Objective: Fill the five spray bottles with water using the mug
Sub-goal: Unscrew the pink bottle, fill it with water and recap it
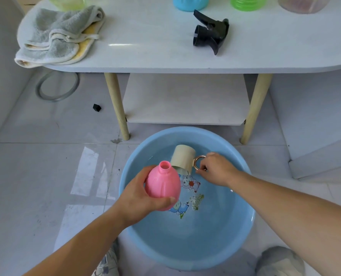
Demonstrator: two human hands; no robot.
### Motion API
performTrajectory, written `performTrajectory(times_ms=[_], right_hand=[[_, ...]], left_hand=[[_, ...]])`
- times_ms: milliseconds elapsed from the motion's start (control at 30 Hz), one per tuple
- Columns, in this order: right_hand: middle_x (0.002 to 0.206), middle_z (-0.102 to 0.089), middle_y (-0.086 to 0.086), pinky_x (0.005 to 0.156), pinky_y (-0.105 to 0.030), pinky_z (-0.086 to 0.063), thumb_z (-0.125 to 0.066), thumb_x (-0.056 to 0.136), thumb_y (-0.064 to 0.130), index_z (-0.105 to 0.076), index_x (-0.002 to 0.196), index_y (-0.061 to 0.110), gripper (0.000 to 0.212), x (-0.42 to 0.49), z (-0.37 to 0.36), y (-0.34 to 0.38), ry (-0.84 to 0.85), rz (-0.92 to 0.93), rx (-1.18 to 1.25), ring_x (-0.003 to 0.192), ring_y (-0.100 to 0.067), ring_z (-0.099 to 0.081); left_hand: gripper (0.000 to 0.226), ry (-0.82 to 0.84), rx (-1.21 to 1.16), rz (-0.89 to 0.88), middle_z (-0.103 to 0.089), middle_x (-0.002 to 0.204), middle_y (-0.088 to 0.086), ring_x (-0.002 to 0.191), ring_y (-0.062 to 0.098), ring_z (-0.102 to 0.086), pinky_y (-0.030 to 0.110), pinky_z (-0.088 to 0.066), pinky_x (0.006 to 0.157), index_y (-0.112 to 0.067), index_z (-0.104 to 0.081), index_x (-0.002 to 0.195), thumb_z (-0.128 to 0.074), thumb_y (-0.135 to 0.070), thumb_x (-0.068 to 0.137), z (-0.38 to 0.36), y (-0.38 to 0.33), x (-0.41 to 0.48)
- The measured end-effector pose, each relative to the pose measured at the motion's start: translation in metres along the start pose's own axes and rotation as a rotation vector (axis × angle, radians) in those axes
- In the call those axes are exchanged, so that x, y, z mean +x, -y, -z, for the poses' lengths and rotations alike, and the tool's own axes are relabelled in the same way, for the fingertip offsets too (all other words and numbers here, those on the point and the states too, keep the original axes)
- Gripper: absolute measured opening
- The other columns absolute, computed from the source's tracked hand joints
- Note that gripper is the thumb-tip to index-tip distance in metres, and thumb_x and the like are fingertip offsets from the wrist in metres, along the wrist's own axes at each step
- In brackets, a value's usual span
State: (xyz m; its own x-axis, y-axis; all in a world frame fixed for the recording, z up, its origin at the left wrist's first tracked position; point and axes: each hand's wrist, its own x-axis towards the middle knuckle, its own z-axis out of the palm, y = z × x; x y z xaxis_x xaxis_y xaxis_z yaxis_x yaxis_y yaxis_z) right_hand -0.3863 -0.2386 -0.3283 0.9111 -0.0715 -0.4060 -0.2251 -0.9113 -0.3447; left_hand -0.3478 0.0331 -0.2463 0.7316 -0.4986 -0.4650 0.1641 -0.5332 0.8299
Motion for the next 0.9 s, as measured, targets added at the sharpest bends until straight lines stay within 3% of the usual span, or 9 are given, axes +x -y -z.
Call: performTrajectory(times_ms=[267,400,500,567,600,700,767,900], right_hand=[[0.072,-0.041,0.001,0.065,-0.030,-0.038,-0.060,0.092,0.035,-0.057,0.067,0.013,0.033,-0.002,-0.007,0.002,0.030,-0.013,-0.031,0.082,-0.022,-0.055],[0.057,-0.044,-0.003,0.054,-0.032,-0.034,-0.058,0.094,0.032,-0.048,0.057,0.012,0.044,-0.003,-0.003,0.007,0.003,-0.118,0.178,0.059,-0.021,-0.043],[0.055,-0.050,-0.002,0.051,-0.028,-0.033,-0.060,0.095,0.037,-0.069,0.066,0.011,0.040,-0.005,0.010,0.009,0.012,-0.215,0.405,0.051,-0.017,-0.041],[0.068,-0.068,-0.006,0.059,-0.029,-0.047,-0.062,0.094,0.039,-0.077,0.071,0.018,0.035,-0.008,0.019,0.008,0.031,-0.230,0.542,0.059,-0.021,-0.058],[0.079,-0.074,-0.007,0.067,-0.030,-0.054,-0.063,0.094,0.038,-0.078,0.071,0.019,0.033,-0.010,0.024,0.008,0.038,-0.244,0.630,0.072,-0.022,-0.068],[0.085,-0.076,-0.005,0.075,-0.017,-0.056,-0.064,0.095,0.026,-0.075,0.076,0.010,0.028,-0.022,0.044,0.012,0.066,-0.279,0.919,0.096,-0.021,-0.073],[0.081,-0.074,-0.009,0.089,-0.028,-0.058,-0.063,0.096,0.017,-0.072,0.079,0.001,0.025,-0.029,0.060,0.016,0.048,-0.256,1.056,0.092,-0.024,-0.072],[0.078,-0.069,-0.012,0.086,-0.026,-0.059,-0.060,0.097,0.010,-0.068,0.080,-0.005,0.024,-0.052,0.098,0.028,0.000,-0.202,1.110,0.079,-0.018,-0.072]], left_hand=[[0.089,-0.001,-0.004,-0.006,-0.064,0.117,-0.019,0.098,-0.010,-0.063,0.015,-0.057,0.070,-0.045,-0.056,0.123,-0.090,-0.053,0.041,0.002,-0.001,-0.002],[0.086,-0.006,-0.021,-0.010,-0.066,0.114,-0.020,0.096,-0.012,-0.063,0.016,-0.057,0.069,-0.045,-0.057,0.122,-0.091,-0.049,0.043,0.004,0.000,-0.003],[0.085,-0.008,-0.029,-0.019,-0.066,0.113,-0.020,0.095,-0.011,-0.064,0.017,-0.058,0.069,-0.045,-0.057,0.122,-0.093,-0.045,0.046,0.005,-0.002,-0.005],[0.081,-0.008,-0.025,-0.030,-0.065,0.115,-0.016,0.095,-0.012,-0.063,0.016,-0.057,0.068,-0.043,-0.056,0.123,-0.093,-0.038,0.052,0.006,-0.004,-0.007],[0.080,-0.008,-0.023,-0.036,-0.065,0.116,-0.016,0.095,-0.011,-0.063,0.016,-0.057,0.068,-0.042,-0.056,0.123,-0.093,-0.037,0.053,0.007,-0.005,-0.008],[0.080,-0.008,-0.022,-0.049,-0.064,0.117,-0.017,0.098,-0.004,-0.066,0.016,-0.057,0.068,-0.044,-0.055,0.123,-0.092,-0.038,0.053,0.010,-0.009,-0.013],[0.081,-0.008,-0.021,-0.054,-0.064,0.118,-0.016,0.102,0.005,-0.066,0.016,-0.057,0.069,-0.043,-0.054,0.125,-0.091,-0.039,0.052,0.012,-0.011,-0.017],[0.081,-0.011,-0.026,-0.080,-0.065,0.116,-0.014,0.104,0.010,-0.067,0.018,-0.058,0.069,-0.040,-0.055,0.125,-0.094,-0.033,0.055,0.016,-0.019,-0.029]])
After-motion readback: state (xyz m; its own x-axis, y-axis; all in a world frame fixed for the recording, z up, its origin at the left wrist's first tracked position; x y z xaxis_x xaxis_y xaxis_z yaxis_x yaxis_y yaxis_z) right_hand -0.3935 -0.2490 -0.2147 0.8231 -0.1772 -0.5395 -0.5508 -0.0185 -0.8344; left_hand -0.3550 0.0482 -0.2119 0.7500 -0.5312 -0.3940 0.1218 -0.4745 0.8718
